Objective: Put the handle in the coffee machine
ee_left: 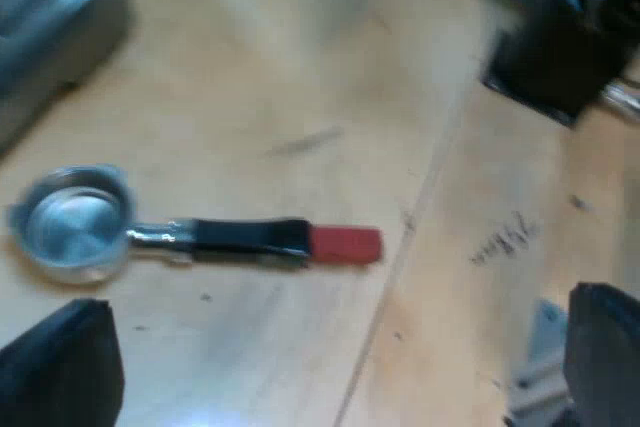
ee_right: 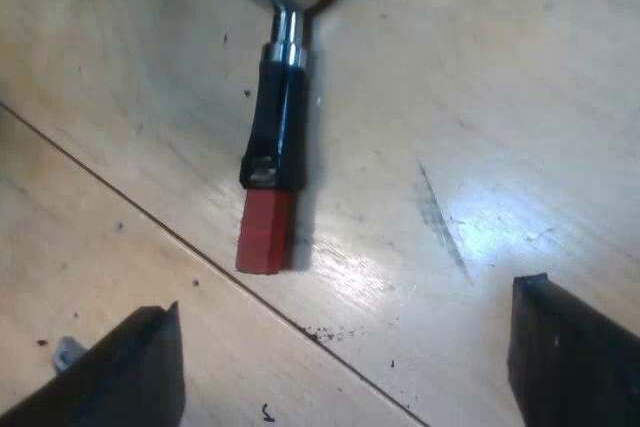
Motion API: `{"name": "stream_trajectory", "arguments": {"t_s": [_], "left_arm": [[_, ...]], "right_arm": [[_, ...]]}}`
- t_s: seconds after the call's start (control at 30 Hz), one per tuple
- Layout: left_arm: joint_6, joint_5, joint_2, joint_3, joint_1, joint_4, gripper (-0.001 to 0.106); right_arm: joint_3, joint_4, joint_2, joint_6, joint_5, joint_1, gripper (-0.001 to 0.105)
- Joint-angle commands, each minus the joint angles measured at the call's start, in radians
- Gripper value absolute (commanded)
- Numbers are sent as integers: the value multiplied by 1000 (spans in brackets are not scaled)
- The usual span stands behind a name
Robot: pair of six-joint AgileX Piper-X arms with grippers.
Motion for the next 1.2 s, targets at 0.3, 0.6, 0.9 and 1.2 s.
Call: {"name": "stream_trajectory", "arguments": {"t_s": [0.3,0.6,0.9,1.2], "left_arm": [[117,-110,20,-7,-107,-1,90],[117,-110,20,-5,-107,-1,90],[117,-110,20,-5,-107,-1,90],[137,-103,20,-3,-107,39,90]], "right_arm": [[-10,-108,102,145,237,300,69],[-6,-114,230,275,366,428,69],[-6,-155,322,347,364,428,67],[-6,-219,387,365,364,428,11]]}}
